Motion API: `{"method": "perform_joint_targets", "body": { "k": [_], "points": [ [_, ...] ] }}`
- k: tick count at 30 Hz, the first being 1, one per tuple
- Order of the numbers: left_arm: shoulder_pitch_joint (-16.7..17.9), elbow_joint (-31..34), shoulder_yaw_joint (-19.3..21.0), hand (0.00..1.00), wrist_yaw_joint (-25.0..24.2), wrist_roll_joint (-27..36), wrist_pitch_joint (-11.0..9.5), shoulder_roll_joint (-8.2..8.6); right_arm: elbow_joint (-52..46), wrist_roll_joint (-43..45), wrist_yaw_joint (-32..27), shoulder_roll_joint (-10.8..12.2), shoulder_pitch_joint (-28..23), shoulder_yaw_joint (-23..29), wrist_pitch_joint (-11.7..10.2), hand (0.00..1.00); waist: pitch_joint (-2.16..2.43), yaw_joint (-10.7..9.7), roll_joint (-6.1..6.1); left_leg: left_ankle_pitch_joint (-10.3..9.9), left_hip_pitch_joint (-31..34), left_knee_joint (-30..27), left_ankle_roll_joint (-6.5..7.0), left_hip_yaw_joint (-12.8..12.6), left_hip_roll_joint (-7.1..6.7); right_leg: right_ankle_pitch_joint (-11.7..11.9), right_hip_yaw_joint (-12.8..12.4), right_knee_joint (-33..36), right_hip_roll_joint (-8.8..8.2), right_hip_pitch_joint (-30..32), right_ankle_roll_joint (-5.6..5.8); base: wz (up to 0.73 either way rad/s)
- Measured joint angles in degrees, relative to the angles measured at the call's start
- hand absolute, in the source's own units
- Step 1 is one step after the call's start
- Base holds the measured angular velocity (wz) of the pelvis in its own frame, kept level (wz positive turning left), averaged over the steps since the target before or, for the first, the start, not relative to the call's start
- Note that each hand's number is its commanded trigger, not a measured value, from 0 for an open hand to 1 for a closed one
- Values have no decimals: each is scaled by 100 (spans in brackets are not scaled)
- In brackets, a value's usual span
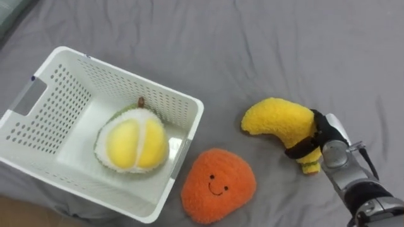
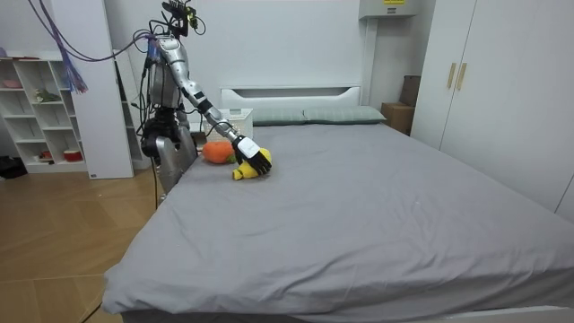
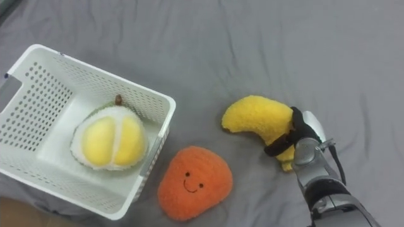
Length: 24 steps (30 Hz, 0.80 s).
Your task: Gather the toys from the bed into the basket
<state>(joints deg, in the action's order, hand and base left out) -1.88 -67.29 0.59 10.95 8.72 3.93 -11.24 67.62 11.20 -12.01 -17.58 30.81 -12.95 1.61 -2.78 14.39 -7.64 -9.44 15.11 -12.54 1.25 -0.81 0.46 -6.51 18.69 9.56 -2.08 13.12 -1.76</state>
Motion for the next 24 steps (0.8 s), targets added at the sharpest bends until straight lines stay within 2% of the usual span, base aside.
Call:
{"method": "perform_joint_targets", "body": {
  "k": [2, 4, 5, 10, 16, 19, 24],
  "points": [
    [-53, 0, -97, 0, -28, 78, -59, -6, 29, 19, -71, -1, 0, -21, -35, 0, -6, -8, 13, 0, 9, 2, 0, 1, -1, 0, 6, 0, -2, 2, 0, 0],
    [-141, 20, -211, 0, -31, 76, -136, -9, 59, 38, -182, 0, 0, -102, -44, 72, -9, -2, 21, 0, 23, 0, 0, 0, 0, 0, 4, 1, -2, 13, 0, 0],
    [-150, 35, -229, 0, -31, 74, -160, -8, 75, 38, -190, 0, 0, -103, -60, 100, -9, 1, 22, 0, 23, -1, 0, -1, 0, 0, 3, 1, -2, 13, 0, 0],
    [-213, 84, -262, 0, -31, 73, -201, -7, 127, 32, -294, -7, 1, -92, -99, 100, -2, 0, 36, 0, 85, -23, 0, 26, -9, 0, 23, 7, -9, 67, 0, 0],
    [-190, 80, -312, 0, -34, 59, -200, -25, 160, 64, -409, -141, 2, -93, -120, 100, -1, 18, 200, 1, 149, -85, 2, 64, -31, 0, 55, 27, -34, 97, 1, 3],
    [-153, 84, -312, 0, -42, 56, -203, -24, 163, 96, -393, -218, -2, -93, -118, 100, 19, 28, 296, 6, 164, -87, 6, 80, -28, -2, 99, 99, -44, 142, 1, 2],
    [54, 86, -313, 0, -39, 53, -202, -27, 152, 372, -366, -241, -53, -96, -117, 100, 33, 12, 317, 12, 131, -90, 10, 6, -24, -3, 43, 189, -59, 173, 1, -7]
  ]
}}
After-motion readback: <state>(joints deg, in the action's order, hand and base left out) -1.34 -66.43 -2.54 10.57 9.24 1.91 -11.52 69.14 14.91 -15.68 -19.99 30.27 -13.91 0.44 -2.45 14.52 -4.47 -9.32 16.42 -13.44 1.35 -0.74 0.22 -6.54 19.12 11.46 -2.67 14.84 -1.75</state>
